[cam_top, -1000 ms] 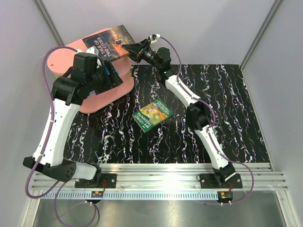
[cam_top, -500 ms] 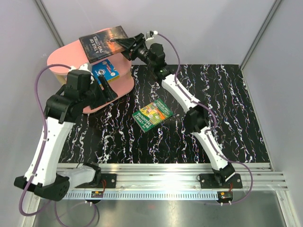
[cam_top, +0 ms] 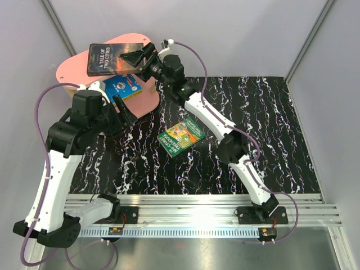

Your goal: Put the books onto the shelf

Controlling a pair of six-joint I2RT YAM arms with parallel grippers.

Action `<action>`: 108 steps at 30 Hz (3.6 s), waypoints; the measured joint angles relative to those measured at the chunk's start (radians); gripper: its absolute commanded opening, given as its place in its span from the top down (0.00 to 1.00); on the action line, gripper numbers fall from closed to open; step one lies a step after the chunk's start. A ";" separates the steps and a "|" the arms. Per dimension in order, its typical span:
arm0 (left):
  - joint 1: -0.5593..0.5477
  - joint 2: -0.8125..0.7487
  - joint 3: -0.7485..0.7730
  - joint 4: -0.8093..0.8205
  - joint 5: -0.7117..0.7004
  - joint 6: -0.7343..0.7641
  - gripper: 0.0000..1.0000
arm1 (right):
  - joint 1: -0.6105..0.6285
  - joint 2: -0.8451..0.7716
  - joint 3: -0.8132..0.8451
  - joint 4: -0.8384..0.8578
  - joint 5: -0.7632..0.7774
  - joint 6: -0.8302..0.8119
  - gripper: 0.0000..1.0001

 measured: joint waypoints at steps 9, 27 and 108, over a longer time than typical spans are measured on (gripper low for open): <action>0.013 0.030 0.011 0.003 0.058 0.024 0.30 | -0.035 -0.084 -0.087 -0.053 -0.065 -0.015 0.00; 0.100 0.274 0.146 0.113 0.113 0.071 0.35 | -0.086 -0.252 -0.243 -0.142 -0.151 -0.074 0.00; -0.026 0.336 -0.028 0.488 0.331 -0.048 0.01 | -0.414 -0.844 -1.454 -0.684 -0.244 -0.446 0.00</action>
